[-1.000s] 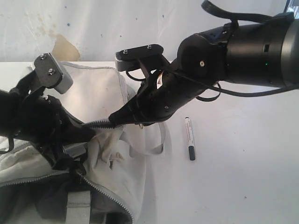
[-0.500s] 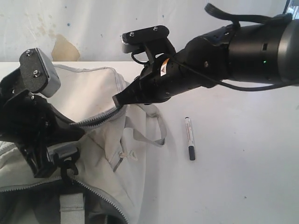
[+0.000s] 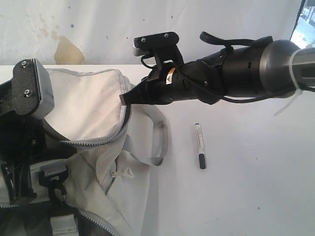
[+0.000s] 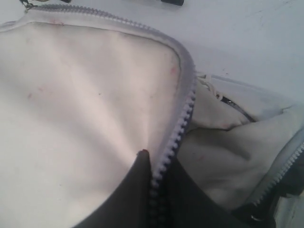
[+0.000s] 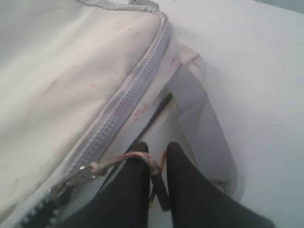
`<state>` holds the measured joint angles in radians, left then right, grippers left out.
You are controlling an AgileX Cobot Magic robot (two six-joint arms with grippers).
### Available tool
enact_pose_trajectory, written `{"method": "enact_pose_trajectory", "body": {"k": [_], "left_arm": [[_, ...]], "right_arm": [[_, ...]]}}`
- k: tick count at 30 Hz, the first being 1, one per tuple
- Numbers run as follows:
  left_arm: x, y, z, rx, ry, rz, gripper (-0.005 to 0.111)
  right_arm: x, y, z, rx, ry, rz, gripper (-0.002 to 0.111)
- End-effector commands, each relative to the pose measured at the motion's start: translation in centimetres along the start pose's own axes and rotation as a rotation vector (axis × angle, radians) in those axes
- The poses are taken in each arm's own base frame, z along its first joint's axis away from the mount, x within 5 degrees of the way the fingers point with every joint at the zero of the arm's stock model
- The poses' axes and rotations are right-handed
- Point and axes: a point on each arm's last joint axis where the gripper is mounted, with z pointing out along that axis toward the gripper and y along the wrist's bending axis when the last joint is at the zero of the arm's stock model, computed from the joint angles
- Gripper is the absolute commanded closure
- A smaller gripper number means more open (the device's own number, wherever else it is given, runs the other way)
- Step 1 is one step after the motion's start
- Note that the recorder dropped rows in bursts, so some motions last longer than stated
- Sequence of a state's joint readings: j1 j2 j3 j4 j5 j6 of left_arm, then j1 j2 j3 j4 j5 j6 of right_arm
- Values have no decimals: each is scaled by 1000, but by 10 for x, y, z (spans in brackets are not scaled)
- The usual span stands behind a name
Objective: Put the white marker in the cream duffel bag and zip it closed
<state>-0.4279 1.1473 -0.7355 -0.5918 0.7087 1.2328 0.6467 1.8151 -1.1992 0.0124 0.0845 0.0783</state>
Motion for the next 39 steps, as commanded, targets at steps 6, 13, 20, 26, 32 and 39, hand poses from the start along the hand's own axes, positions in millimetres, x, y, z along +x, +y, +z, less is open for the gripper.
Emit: {"method": "enact_pose_trajectory", "body": {"k": [6, 13, 20, 26, 32, 39], "left_arm": [[4, -7, -1, 46, 32, 15, 107], [4, -6, -1, 39, 29, 15, 107], [4, -6, -1, 41, 32, -6, 107], [7, -5, -1, 27, 69, -8, 107], [9, -6, -2, 36, 91, -10, 107], [10, -6, -2, 36, 95, -27, 107]], "right_arm": [[-18, -28, 2, 64, 59, 224, 108], [-32, -27, 7, 57, 101, 202, 108], [-43, -28, 28, 50, 65, 110, 108], [-50, -32, 39, 54, 49, 91, 108], [-53, -47, 47, 78, 31, 108, 108], [-69, -56, 45, 88, -119, 112, 108]]}}
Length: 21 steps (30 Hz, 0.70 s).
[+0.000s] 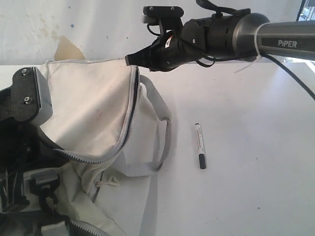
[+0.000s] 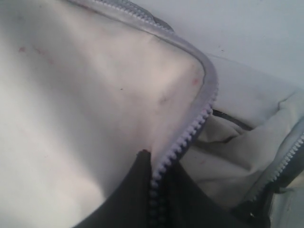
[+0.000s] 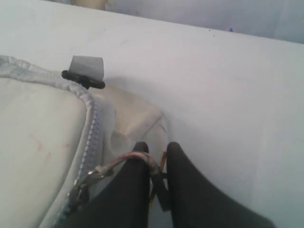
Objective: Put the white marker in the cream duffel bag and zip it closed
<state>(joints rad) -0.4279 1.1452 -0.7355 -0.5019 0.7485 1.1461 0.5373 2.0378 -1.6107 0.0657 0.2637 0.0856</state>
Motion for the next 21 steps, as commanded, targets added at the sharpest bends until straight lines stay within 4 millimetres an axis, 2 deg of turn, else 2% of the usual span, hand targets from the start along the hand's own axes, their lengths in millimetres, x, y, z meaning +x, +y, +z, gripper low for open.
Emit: {"method": "enact_pose_trajectory", "body": {"k": [1, 7, 13, 16, 18, 21], "left_arm": [[4, -4, -1, 23, 26, -10, 107], [4, -4, -1, 23, 26, -16, 107], [4, -4, -1, 21, 25, -32, 107], [4, -4, -1, 21, 25, -32, 107], [3, -3, 0, 14, 22, -33, 107], [2, -1, 0, -8, 10, -43, 107]], "right_arm": [[-14, -8, -1, 8, -123, -6, 108], [2, -11, 20, 13, -101, -5, 108], [2, -12, 23, 12, -124, -5, 108], [1, -12, 23, 11, -131, -5, 99], [1, -12, 23, 11, -131, -5, 81], [3, -12, 23, 12, -110, 19, 72]]}}
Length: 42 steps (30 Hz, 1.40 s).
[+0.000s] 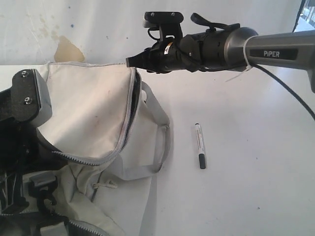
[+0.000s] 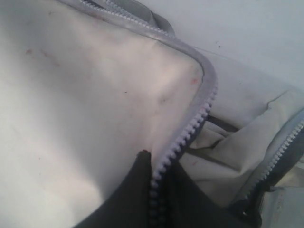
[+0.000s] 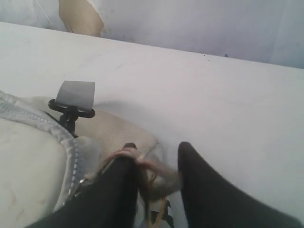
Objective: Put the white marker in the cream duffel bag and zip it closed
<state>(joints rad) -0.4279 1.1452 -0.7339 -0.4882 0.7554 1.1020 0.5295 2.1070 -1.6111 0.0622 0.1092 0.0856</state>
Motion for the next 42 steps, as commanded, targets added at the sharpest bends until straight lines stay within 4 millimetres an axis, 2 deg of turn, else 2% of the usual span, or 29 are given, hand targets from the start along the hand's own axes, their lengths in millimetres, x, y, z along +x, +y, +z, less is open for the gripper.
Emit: {"method": "enact_pose_trajectory", "body": {"k": [1, 4, 8, 10, 12, 13, 17, 19, 21, 25, 28, 31, 37, 42], "left_arm": [[0, 1, -1, -32, -14, -25, 107], [-1, 3, -1, -53, -29, -29, 107], [-5, 9, -2, -118, -65, -47, 106], [-4, 9, -2, -119, -63, -43, 100], [-4, 8, -1, -111, -58, -44, 87], [-3, 7, 0, -98, -50, -45, 73], [-7, 7, 0, -83, -90, -95, 38], [-13, 5, -1, -55, -156, -181, 25], [-15, 3, -1, -30, -178, -218, 18], [-21, 1, -7, 24, -184, -261, 12], [-24, 5, -13, 7, -143, -276, 12], [-26, 2, -16, 44, -88, -283, 12], [-27, -7, -4, -1, 63, -147, 13], [-36, -10, 4, -17, 31, -155, 13]], "right_arm": [[-4, -5, -3, 11, 10, 35, 65], [-4, -5, -10, 18, 78, 60, 49], [-11, -2, -34, 27, 189, 62, 48], [-11, -1, -41, 20, 236, 85, 48], [-10, 2, -46, 4, 282, 124, 48], [-7, 3, -50, 2, 328, 131, 48], [1, 4, -61, -19, 475, 51, 48], [0, 6, -72, -25, 527, 47, 48], [-2, 7, -82, -32, 564, 28, 48], [-7, 9, -104, -45, 628, -17, 48], [-11, 8, -118, -40, 654, -48, 48], [-17, 7, -130, -23, 651, -67, 48], [-24, 7, -152, -8, 667, -74, 48], [-31, 6, -171, 33, 663, -54, 48]]}}
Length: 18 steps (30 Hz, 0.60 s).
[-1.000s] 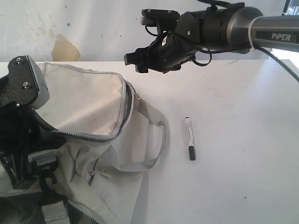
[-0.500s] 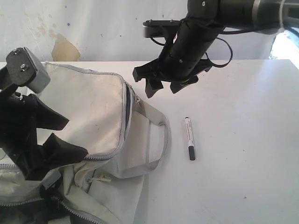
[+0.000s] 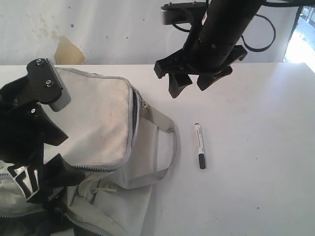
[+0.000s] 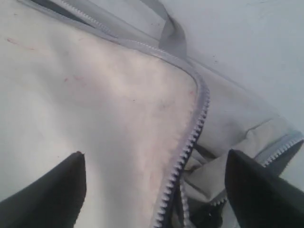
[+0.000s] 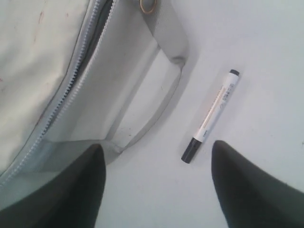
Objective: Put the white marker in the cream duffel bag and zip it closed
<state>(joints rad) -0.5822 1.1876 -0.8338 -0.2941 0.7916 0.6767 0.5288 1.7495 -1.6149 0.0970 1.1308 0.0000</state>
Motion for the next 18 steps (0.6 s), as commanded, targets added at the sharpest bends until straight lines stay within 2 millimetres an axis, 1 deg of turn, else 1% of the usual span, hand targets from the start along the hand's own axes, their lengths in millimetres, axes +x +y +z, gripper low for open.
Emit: {"method": "enact_pose_trajectory", "body": {"k": [1, 5, 7, 10, 15, 17, 18], "left_arm": [[-10, -6, 4, 6, -45, -4, 13], [-16, -21, 10, 57, -52, 50, 13], [-18, -23, 13, 57, -51, 69, 13], [-20, -18, 20, 18, -58, 83, 13], [-22, -11, 32, -25, -56, 89, 13], [-23, -9, 36, -40, -49, 106, 18], [-23, -8, 38, -44, -49, 109, 22]], "right_arm": [[9, -7, -20, 53, 2, 36, 48], [23, -15, -21, 113, 31, 41, 48], [32, -22, -18, 120, 53, 68, 48], [43, -32, -12, 131, 69, 114, 48], [60, -48, -13, 149, 65, 162, 54], [65, -53, -14, 154, 52, 179, 54], [67, -55, -13, 156, 45, 183, 54]]}}
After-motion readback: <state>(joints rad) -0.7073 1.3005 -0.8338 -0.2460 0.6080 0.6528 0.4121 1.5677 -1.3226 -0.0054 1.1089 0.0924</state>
